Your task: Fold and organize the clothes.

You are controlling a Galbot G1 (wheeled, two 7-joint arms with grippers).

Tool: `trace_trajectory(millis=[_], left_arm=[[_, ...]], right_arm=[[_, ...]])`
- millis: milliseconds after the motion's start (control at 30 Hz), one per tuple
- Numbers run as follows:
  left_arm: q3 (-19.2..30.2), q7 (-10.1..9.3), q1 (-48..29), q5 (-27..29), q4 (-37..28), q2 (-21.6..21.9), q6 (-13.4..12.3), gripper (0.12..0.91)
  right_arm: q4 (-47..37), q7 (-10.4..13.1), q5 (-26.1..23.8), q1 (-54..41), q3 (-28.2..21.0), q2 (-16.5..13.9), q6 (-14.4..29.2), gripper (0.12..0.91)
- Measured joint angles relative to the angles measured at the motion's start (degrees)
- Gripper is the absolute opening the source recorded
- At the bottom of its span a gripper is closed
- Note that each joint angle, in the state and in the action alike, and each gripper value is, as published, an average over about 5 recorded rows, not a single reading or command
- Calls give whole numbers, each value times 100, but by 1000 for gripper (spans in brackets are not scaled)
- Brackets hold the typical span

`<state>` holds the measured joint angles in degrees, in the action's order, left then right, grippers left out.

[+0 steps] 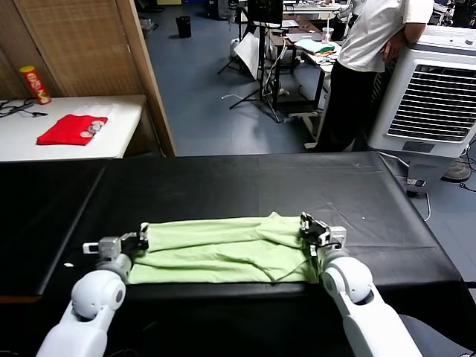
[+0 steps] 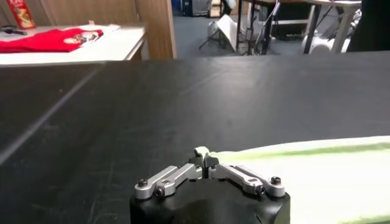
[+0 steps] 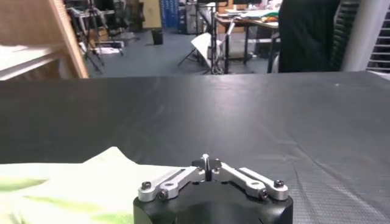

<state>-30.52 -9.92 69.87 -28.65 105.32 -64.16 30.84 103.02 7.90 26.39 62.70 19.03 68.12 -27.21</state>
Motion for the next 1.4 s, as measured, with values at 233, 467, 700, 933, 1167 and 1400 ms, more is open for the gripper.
trace_trajectory(millis=[233,467,700,933,1167,1400], left_arm=[[-244,-10,227,-445,333,199,1,762],[-639,-75,781,-1221,768,117,69,798],[-834,-28,1215,-1278,822,-85,-132,798],[-815,101,1379,-1116,806,-275,-284,775],[-781,111,1409,-902,824,-527,-291,522],[-764,87,1416,-707,825,-821,-266,219]], right_arm=[[430,-108,8,304,120,-71,52,791],[642,-168,35,431,148,-99,68,798],[784,-217,42,469,145,-114,70,798],[852,-251,35,536,151,-113,79,798],[879,-321,21,602,157,-95,127,798],[878,-404,34,610,144,-89,159,798]])
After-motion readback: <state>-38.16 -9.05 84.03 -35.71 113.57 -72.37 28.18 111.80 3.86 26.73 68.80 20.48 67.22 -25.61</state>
